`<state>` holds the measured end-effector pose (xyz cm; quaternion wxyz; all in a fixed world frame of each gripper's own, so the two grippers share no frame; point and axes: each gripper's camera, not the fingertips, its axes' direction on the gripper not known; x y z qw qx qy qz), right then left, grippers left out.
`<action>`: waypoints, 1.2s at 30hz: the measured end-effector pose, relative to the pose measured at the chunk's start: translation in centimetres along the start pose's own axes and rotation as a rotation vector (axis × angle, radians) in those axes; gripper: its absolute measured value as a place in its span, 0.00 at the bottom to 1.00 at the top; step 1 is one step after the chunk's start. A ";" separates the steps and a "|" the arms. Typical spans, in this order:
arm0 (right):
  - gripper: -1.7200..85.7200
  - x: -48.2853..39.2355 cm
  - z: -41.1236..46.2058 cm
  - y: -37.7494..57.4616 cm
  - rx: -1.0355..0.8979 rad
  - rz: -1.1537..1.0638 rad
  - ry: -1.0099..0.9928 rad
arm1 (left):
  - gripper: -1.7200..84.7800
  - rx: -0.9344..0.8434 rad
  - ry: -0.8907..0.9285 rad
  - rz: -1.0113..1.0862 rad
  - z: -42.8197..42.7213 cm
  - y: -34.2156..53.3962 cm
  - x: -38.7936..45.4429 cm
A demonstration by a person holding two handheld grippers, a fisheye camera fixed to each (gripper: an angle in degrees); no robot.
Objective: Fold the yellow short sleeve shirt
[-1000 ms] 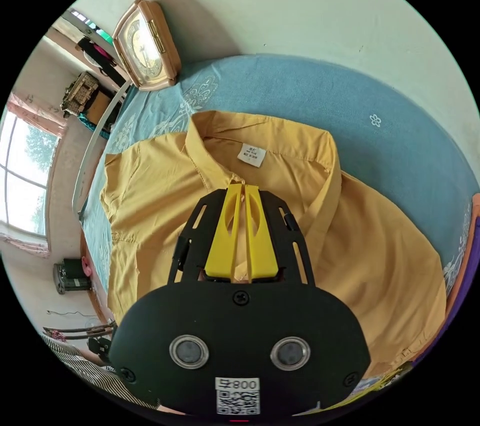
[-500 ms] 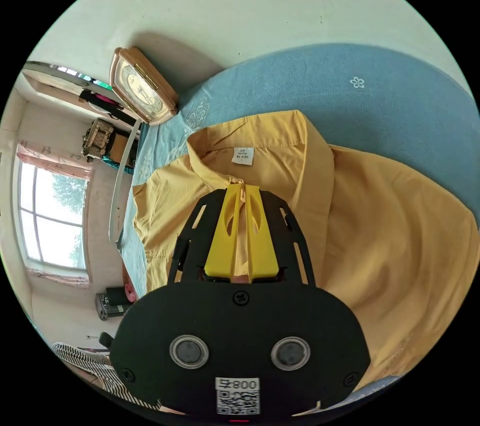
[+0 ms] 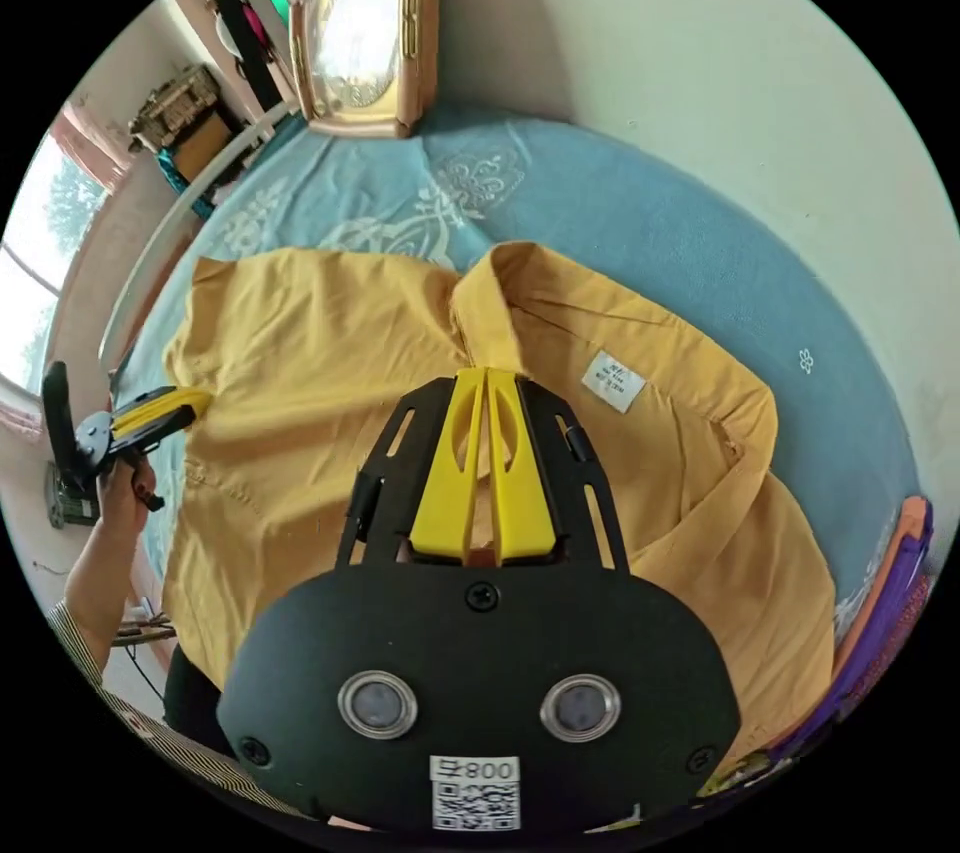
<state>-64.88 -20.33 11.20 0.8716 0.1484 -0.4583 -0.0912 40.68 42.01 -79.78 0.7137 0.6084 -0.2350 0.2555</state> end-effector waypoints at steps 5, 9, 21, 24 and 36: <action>0.02 0.0 -2.5 0.2 0.025 0.030 -0.106 | 0.03 0.027 0.004 -0.014 -0.3 -0.5 1.1; 0.03 0.4 -9.6 6.8 0.140 0.028 -0.198 | 0.05 0.125 0.123 0.027 -2.5 0.2 4.0; 0.09 -6.5 -16.9 33.7 0.037 0.130 -0.204 | 0.11 0.002 0.445 0.426 4.5 -8.2 26.4; 0.10 -9.4 -17.5 35.6 0.016 0.108 -0.117 | 0.11 -0.039 0.333 0.488 6.8 -11.0 30.0; 0.08 -16.9 -16.5 41.7 -0.124 0.019 0.128 | 0.03 -0.044 0.310 0.474 7.7 -14.2 32.5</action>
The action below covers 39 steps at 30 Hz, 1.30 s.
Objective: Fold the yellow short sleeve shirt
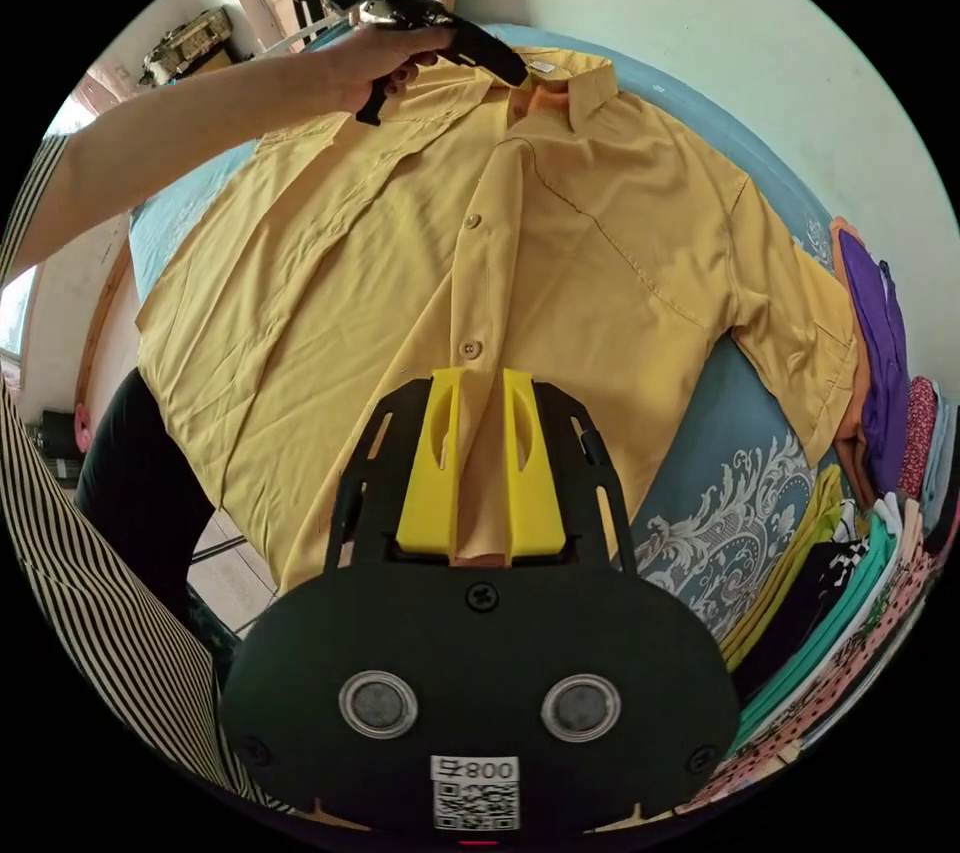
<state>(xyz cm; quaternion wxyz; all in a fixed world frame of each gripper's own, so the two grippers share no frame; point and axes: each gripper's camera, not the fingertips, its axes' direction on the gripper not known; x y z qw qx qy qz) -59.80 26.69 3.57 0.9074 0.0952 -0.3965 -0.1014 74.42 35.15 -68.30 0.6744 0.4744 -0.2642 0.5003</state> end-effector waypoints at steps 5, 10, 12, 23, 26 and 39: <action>0.03 -2.2 -1.3 0.4 0.009 -0.025 0.089 | 0.03 0.016 0.002 -0.002 -1.2 -1.3 -0.2; 0.02 -2.9 -4.2 1.1 0.052 -0.035 0.042 | 0.03 0.022 0.041 -0.008 -2.2 -2.3 -1.0; 0.02 -2.6 -6.4 1.3 0.082 -0.031 -0.029 | 0.02 -0.001 0.032 -0.005 -2.2 -2.7 -1.5; 0.02 -4.5 -7.8 -2.9 0.108 -0.098 -0.497 | 0.03 -0.145 0.006 -0.105 1.7 -1.4 -6.8; 0.03 -5.8 -6.0 -4.3 0.071 -0.105 -0.547 | 0.03 -0.141 0.005 -0.131 2.8 -0.7 -7.9; 0.09 -8.0 -4.1 -5.2 -0.044 -0.070 -0.653 | 0.09 -0.059 -0.023 -0.298 0.3 4.6 -11.8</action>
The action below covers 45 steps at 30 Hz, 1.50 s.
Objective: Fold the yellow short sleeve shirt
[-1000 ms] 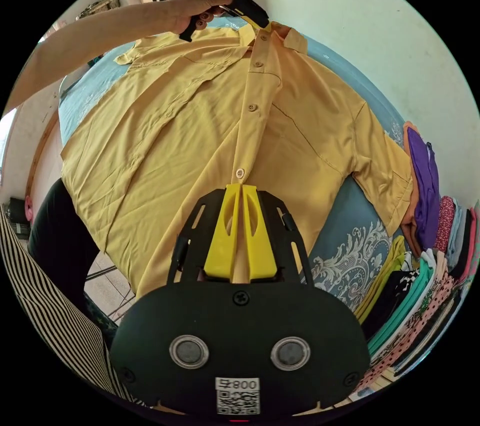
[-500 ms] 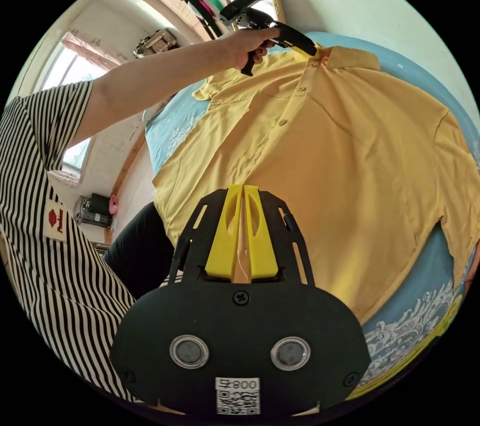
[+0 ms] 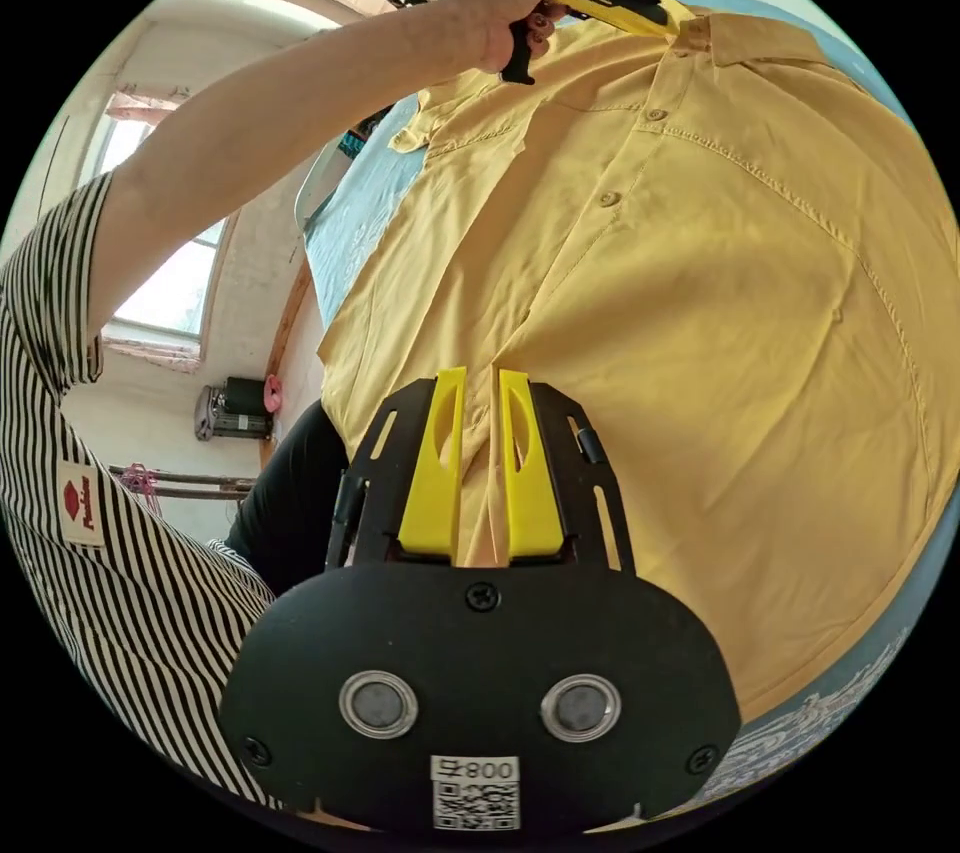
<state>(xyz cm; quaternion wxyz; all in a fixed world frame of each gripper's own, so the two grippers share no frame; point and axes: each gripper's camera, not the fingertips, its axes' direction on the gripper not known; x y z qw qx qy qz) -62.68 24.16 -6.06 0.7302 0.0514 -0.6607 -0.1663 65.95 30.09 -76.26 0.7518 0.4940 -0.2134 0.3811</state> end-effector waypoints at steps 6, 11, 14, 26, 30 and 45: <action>0.09 -0.8 -4.1 3.2 0.063 0.078 0.019 | 0.07 0.017 0.136 -0.018 -4.1 8.8 -1.6; 0.10 -4.4 -4.7 6.7 0.024 0.073 0.106 | 0.05 -0.141 0.349 -0.016 -3.8 21.7 0.4; 0.11 -7.3 -1.5 7.9 -0.081 0.042 0.228 | 0.05 -0.206 0.434 -0.085 -3.5 29.0 1.4; 0.11 -10.0 -2.9 10.0 -0.051 0.074 0.549 | 0.05 -0.241 0.591 -0.236 -2.0 37.6 1.6; 0.10 -8.7 -1.7 10.8 -0.125 0.094 0.571 | 0.05 -0.189 0.553 -0.205 -2.9 36.1 0.5; 0.02 -12.1 -6.1 12.0 -0.073 0.070 0.272 | 0.09 -0.141 0.554 -0.194 -5.1 37.5 -3.6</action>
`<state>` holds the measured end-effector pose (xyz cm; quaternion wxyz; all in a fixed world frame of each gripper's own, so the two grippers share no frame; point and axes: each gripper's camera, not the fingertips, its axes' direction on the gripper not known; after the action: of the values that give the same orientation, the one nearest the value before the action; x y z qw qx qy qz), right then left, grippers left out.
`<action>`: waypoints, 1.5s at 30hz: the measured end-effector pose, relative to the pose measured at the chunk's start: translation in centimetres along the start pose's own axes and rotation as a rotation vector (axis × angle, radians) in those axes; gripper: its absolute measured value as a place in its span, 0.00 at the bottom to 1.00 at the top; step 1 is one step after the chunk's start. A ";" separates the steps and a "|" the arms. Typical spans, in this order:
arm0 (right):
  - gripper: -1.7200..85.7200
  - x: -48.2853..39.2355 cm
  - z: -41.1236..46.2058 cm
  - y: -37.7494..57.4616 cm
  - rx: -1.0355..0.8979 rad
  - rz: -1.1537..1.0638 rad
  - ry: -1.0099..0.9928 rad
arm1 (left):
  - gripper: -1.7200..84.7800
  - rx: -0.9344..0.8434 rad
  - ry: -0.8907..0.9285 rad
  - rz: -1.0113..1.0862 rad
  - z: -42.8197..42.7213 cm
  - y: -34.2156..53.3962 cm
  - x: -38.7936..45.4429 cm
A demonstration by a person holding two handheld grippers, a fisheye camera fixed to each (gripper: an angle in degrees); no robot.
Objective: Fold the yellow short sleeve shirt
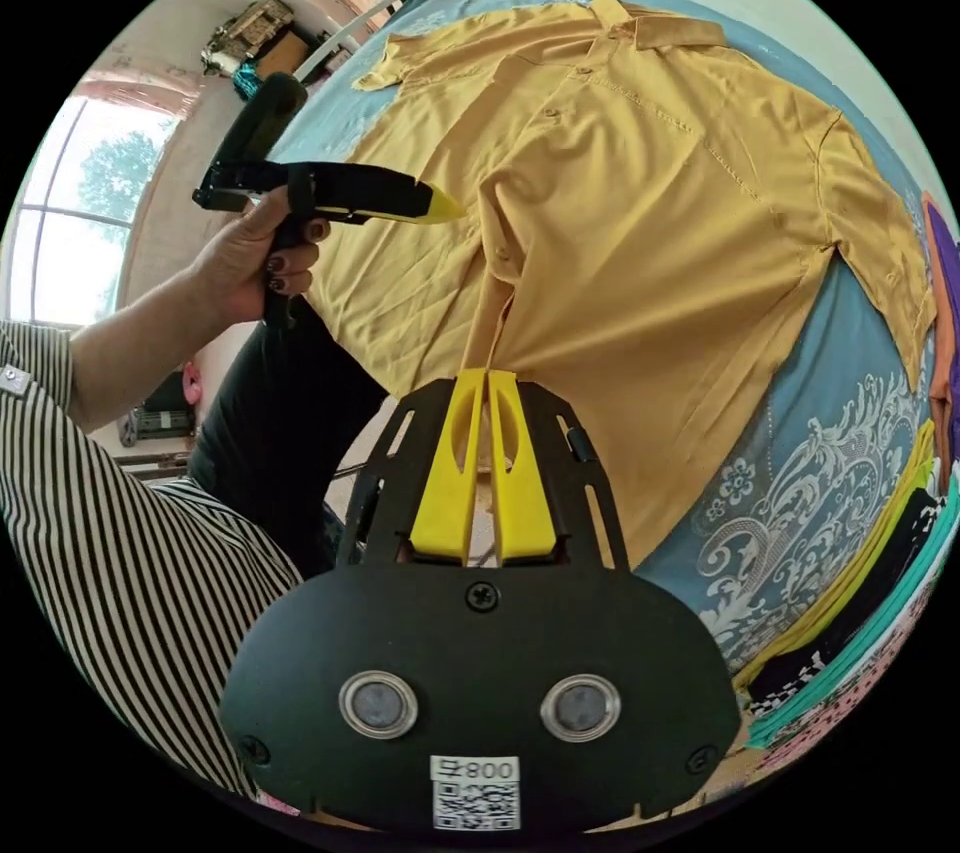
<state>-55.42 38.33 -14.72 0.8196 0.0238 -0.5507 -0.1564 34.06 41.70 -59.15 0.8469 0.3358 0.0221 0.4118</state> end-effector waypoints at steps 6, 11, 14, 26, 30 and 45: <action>0.02 1.7 -1.1 0.5 0.009 0.063 -0.038 | 0.11 -0.137 0.038 -0.022 2.7 1.0 -1.0; 0.03 2.7 -2.0 1.1 0.005 0.088 -0.036 | 0.07 -0.159 0.029 -0.071 4.3 1.5 -2.0; 0.03 3.2 -2.6 1.5 -0.002 0.095 -0.041 | 0.04 -0.130 0.051 -0.094 3.4 2.1 -2.8; 0.08 2.9 -6.3 2.6 0.031 0.075 0.043 | 0.10 -0.178 0.155 -0.054 4.6 4.1 -1.8; 0.07 3.1 -6.2 2.8 0.014 0.088 0.019 | 0.09 -0.177 0.159 -0.101 6.3 4.3 -2.0; 0.07 6.4 -11.7 5.7 0.036 0.207 0.042 | 0.03 -0.185 0.027 -0.111 1.0 5.9 -4.5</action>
<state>-41.28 40.37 -12.33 0.8422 -0.0153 -0.5356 -0.0606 27.38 40.45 -55.99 0.8954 0.2488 0.0142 0.3690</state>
